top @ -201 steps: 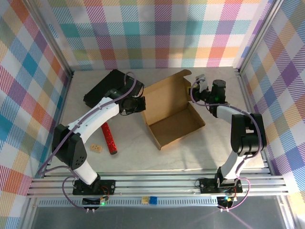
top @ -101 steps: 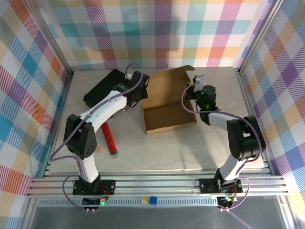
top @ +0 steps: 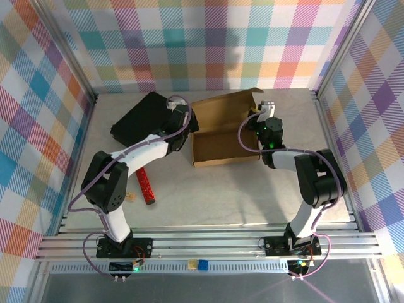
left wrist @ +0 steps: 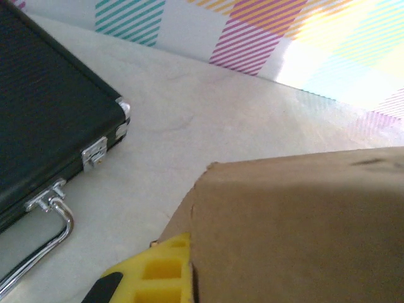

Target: Fold the paper box

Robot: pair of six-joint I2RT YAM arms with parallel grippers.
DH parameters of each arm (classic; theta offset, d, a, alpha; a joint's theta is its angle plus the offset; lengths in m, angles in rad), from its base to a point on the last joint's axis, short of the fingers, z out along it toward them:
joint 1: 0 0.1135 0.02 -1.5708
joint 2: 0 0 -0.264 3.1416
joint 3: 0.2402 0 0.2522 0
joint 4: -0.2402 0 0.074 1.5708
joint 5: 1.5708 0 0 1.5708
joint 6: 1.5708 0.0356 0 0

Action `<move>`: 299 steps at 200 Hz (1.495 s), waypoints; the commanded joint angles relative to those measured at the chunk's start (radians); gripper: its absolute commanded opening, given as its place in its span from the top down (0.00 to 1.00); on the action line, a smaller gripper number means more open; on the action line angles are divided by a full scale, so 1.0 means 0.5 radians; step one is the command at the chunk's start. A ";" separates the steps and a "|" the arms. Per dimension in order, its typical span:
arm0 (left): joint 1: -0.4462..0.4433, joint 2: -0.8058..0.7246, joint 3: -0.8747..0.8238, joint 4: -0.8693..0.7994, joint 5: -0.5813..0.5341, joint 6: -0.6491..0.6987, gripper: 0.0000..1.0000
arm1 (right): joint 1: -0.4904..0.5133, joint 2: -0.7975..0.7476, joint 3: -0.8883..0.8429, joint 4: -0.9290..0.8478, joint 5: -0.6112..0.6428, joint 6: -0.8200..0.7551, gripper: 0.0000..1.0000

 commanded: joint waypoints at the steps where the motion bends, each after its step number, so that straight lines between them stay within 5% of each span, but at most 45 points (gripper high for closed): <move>1: -0.125 0.035 0.028 0.428 0.167 0.126 1.00 | 0.081 0.031 -0.047 0.031 -0.138 0.093 1.00; 97: -0.288 0.097 -0.179 0.638 -0.005 0.368 1.00 | 0.073 -0.141 -0.156 -0.333 -0.114 0.303 0.82; 189: -0.320 0.090 -0.343 0.752 0.016 0.477 1.00 | 0.096 -0.803 -0.259 -1.084 -0.353 0.648 0.55; 250: -0.354 0.135 -0.349 0.767 -0.011 0.488 1.00 | 0.207 -1.286 -0.280 -1.522 -0.301 0.802 0.38; 299: -0.373 0.157 -0.289 0.688 -0.061 0.513 1.00 | 0.207 -1.231 -0.275 -1.703 -0.358 0.790 0.37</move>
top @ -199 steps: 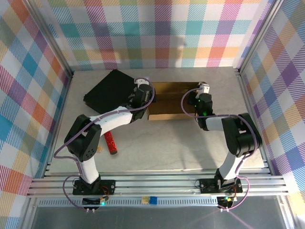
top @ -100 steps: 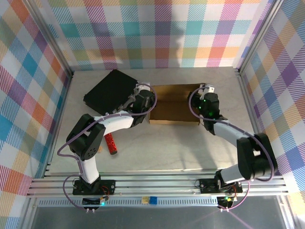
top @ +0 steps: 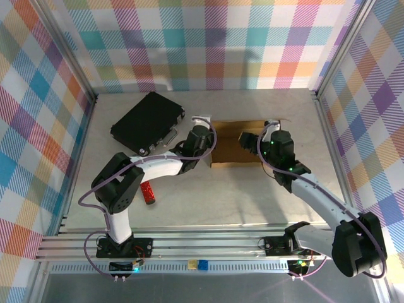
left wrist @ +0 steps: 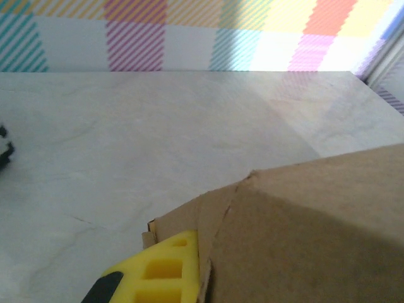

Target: Fold the paper box

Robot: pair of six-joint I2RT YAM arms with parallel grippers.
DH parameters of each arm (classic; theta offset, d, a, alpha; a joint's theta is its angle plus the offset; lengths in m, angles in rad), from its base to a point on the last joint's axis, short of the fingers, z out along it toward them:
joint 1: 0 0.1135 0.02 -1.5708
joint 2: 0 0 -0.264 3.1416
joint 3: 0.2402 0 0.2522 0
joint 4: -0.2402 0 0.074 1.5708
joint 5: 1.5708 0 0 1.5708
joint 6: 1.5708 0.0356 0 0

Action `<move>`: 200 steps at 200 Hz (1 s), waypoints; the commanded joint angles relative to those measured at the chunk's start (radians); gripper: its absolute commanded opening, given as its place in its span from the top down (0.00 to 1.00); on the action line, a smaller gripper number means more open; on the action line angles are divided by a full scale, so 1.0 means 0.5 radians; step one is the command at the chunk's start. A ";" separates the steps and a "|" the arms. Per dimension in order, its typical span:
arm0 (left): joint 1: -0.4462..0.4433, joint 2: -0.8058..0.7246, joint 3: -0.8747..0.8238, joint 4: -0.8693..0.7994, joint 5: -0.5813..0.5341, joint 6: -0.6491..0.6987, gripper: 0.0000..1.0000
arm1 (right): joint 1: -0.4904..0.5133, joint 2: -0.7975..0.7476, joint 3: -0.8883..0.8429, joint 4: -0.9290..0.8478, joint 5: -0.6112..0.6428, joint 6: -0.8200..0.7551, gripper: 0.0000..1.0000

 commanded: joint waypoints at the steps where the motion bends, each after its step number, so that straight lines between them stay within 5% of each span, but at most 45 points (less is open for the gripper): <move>1: -0.010 0.049 0.045 -0.070 0.028 0.034 1.00 | -0.003 0.023 0.013 -0.130 -0.074 0.023 0.37; 63: -0.012 0.097 0.109 -0.113 -0.010 0.083 1.00 | 0.003 -0.326 0.254 -0.417 -0.072 -0.085 0.36; 94: -0.011 0.111 0.103 -0.100 -0.008 0.106 1.00 | 0.003 -0.394 0.528 -0.696 0.142 -0.038 0.28; 162: -0.022 0.100 0.021 -0.035 -0.027 0.100 1.00 | -0.156 0.085 1.286 -1.461 0.553 0.277 0.38; 200: -0.027 0.078 -0.010 -0.030 -0.035 0.109 1.00 | -0.575 0.358 1.515 -1.700 0.157 0.463 0.33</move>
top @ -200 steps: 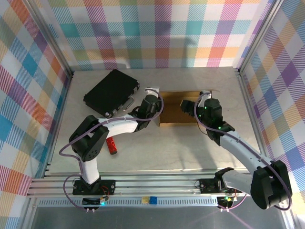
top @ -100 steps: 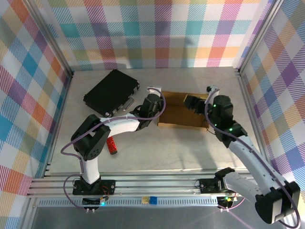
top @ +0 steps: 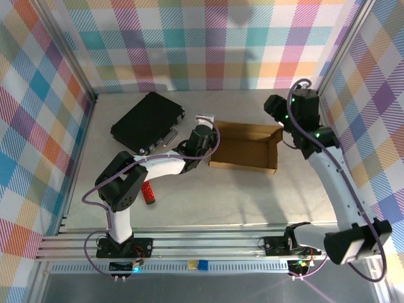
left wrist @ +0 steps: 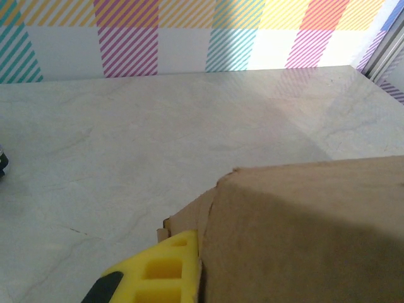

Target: Fold the paper box

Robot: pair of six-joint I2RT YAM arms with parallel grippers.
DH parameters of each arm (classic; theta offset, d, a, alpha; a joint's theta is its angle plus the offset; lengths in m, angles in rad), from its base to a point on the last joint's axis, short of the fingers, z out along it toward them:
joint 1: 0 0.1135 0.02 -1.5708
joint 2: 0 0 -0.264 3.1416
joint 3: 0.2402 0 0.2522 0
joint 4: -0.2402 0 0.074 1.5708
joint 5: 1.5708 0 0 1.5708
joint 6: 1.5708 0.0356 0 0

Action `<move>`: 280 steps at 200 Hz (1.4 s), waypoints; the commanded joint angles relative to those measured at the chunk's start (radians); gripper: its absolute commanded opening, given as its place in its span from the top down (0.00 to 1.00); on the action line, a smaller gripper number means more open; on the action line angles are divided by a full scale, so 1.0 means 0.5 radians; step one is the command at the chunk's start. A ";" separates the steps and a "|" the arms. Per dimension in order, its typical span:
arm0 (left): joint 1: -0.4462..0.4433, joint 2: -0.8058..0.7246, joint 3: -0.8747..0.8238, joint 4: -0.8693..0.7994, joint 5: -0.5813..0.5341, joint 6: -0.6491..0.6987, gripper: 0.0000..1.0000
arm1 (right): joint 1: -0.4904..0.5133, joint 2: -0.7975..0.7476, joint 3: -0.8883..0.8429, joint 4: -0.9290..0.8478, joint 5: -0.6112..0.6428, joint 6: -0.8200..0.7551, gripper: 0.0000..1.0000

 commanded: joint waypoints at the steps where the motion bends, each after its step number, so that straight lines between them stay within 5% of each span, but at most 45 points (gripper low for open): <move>1: -0.013 0.011 -0.068 -0.049 -0.014 0.015 1.00 | -0.235 0.135 0.160 -0.328 -0.225 0.201 0.33; 29: -0.020 0.003 -0.093 -0.046 -0.011 0.013 1.00 | -0.454 0.406 0.374 -0.603 -0.487 0.251 0.26; 58: -0.024 -0.007 -0.112 -0.045 -0.010 0.008 1.00 | -0.655 0.589 0.351 -0.511 -0.888 0.335 0.24; 128: -0.052 -0.003 -0.142 -0.061 -0.008 -0.049 1.00 | -0.672 0.783 0.099 -0.399 -1.259 0.451 0.35; 280: -0.092 -0.010 -0.286 -0.133 0.091 -0.460 0.92 | -0.673 0.669 -0.263 -0.396 -1.202 0.151 0.62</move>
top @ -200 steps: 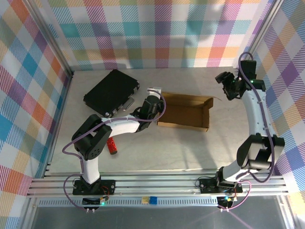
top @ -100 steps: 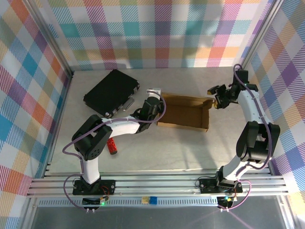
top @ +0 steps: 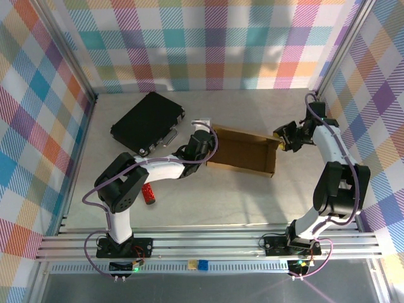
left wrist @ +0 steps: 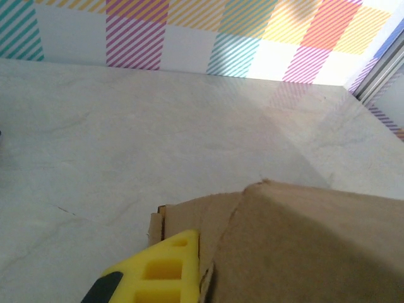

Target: Fold the paper box

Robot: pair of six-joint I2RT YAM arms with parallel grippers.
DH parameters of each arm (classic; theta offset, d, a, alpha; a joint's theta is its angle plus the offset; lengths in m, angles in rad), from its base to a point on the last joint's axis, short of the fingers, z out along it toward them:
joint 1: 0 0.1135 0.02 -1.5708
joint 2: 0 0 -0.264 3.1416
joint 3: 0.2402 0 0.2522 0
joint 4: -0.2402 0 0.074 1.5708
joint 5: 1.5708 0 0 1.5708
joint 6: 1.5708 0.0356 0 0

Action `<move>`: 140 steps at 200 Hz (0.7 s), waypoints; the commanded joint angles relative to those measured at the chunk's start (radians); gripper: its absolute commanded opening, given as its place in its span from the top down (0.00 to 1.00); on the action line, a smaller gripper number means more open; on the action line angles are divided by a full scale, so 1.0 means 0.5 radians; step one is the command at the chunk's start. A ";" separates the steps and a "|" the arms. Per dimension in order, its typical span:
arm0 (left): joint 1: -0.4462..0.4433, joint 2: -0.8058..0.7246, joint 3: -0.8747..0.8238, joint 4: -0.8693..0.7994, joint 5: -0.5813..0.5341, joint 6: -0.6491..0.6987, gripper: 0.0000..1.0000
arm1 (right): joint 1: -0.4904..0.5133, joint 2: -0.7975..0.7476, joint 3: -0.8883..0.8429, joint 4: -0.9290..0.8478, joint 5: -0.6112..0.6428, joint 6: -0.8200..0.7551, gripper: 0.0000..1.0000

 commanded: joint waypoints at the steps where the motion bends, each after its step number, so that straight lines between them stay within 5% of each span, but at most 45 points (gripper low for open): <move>1: -0.051 0.013 -0.129 -0.298 0.128 -0.198 0.92 | 0.009 -0.069 -0.075 0.003 0.027 -0.122 0.62; 64: -0.063 -0.091 -0.188 -0.456 0.339 -0.468 0.75 | 0.013 -0.181 -0.300 0.125 0.122 -0.291 0.68; 140: -0.137 -0.640 -0.358 -1.009 0.591 -0.866 0.62 | 0.018 -0.139 -0.364 0.205 0.164 -0.367 0.71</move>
